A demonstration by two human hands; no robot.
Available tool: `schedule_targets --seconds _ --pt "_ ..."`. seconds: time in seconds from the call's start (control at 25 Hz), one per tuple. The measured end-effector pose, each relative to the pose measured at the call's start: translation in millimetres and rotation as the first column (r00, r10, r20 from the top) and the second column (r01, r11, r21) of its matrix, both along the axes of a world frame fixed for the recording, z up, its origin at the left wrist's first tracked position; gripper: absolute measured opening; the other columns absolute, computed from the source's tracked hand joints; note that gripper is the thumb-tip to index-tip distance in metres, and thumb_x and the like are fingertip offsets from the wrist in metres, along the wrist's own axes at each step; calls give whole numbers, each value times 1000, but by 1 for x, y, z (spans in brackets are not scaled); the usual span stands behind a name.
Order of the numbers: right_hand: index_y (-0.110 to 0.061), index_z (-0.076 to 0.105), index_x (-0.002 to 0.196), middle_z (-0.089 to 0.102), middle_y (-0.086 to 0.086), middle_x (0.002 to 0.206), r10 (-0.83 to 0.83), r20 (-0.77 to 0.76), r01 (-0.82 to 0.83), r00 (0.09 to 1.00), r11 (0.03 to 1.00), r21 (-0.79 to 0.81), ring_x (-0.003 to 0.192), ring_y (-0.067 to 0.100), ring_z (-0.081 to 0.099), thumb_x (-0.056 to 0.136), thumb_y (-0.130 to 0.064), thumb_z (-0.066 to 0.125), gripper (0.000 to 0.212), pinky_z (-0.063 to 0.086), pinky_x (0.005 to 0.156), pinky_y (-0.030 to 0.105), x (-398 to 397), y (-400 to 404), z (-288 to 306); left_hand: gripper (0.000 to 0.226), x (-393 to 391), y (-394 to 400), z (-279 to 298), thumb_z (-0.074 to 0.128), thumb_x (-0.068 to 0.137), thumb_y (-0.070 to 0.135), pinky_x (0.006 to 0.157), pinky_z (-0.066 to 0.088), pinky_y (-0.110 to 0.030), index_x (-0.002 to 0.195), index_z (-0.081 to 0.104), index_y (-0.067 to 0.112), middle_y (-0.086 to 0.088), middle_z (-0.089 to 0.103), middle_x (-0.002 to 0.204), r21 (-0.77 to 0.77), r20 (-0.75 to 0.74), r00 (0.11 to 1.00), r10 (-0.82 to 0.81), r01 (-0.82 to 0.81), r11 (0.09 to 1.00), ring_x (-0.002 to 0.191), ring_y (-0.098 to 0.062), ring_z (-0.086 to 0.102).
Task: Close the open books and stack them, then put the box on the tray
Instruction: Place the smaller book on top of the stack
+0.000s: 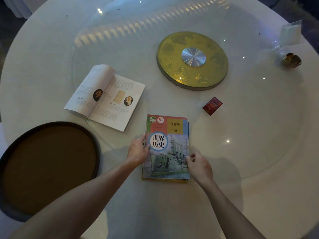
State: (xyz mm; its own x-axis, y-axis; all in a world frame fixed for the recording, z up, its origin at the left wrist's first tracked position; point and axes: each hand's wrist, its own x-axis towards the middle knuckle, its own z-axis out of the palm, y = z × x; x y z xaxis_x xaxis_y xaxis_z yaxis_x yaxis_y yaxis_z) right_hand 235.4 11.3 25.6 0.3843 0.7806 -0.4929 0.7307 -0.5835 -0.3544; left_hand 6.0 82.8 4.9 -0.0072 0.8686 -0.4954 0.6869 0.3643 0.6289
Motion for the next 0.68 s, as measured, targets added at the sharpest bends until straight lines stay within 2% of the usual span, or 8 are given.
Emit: schedule_targets --seconds 0.08,0.2,0.28,0.4,0.48,0.56,0.6,0.68 --pt "-14 60 105 69 2 96 -18 -41 20 999 999 31 87 25 65 101 -33 57 19 54 75 39 -2 3 -2 50 -3 1 -1 63 93 19 87 59 -46 141 52 30 -6 63 116 0 24 999 -24 24 1000 105 -24 63" --pt "-15 58 94 70 4 87 37 -2 -37 999 999 17 82 29 67 100 -27 55 14 57 74 44 -7 1 -4 54 -6 0 -1 60 96 22 89 58 -45 147 45 28 -7 61 118 5 12 998 -59 59 998 106 -23 62" --pt "-14 60 94 70 5 87 49 16 -49 999 999 5 82 29 67 99 -27 55 16 57 73 41 -6 0 -3 59 -6 -1 0 59 98 25 92 57 -44 153 38 23 -9 59 123 4 6 995 -102 102 995 109 -23 61" --pt "-11 61 94 71 10 92 144 88 -134 986 985 -109 88 34 68 98 -31 53 22 51 72 37 -2 8 -1 66 -12 5 -2 59 98 27 97 53 -44 157 31 20 -8 57 134 -7 -1 986 -165 165 986 116 -26 60" --pt "-13 59 91 71 12 94 215 163 -187 963 967 -172 89 35 68 96 -33 50 23 53 73 38 -5 18 2 65 -15 11 -2 61 97 25 89 55 -38 156 35 22 -6 62 131 -23 25 983 -180 180 983 106 -21 64" --pt "-12 60 105 68 11 102 218 235 -204 947 976 -80 92 32 66 95 -34 50 26 56 75 41 -15 31 7 59 -20 18 1 61 97 24 74 54 -28 153 42 26 -3 70 118 -60 78 986 -148 153 986 90 -13 65" --pt "-11 59 115 65 11 108 206 245 -212 947 977 -2 97 30 64 95 -33 52 31 57 78 42 -23 39 11 56 -24 22 3 61 97 26 73 53 -26 151 45 26 -4 70 116 -65 86 988 -126 132 989 90 -12 64" --pt "-7 55 131 60 11 118 215 183 -242 959 959 144 108 27 59 97 -31 57 41 57 85 42 -46 60 18 52 -39 34 12 62 97 28 81 50 -25 147 51 20 -7 66 120 -5 64 994 -85 85 996 97 -12 60"
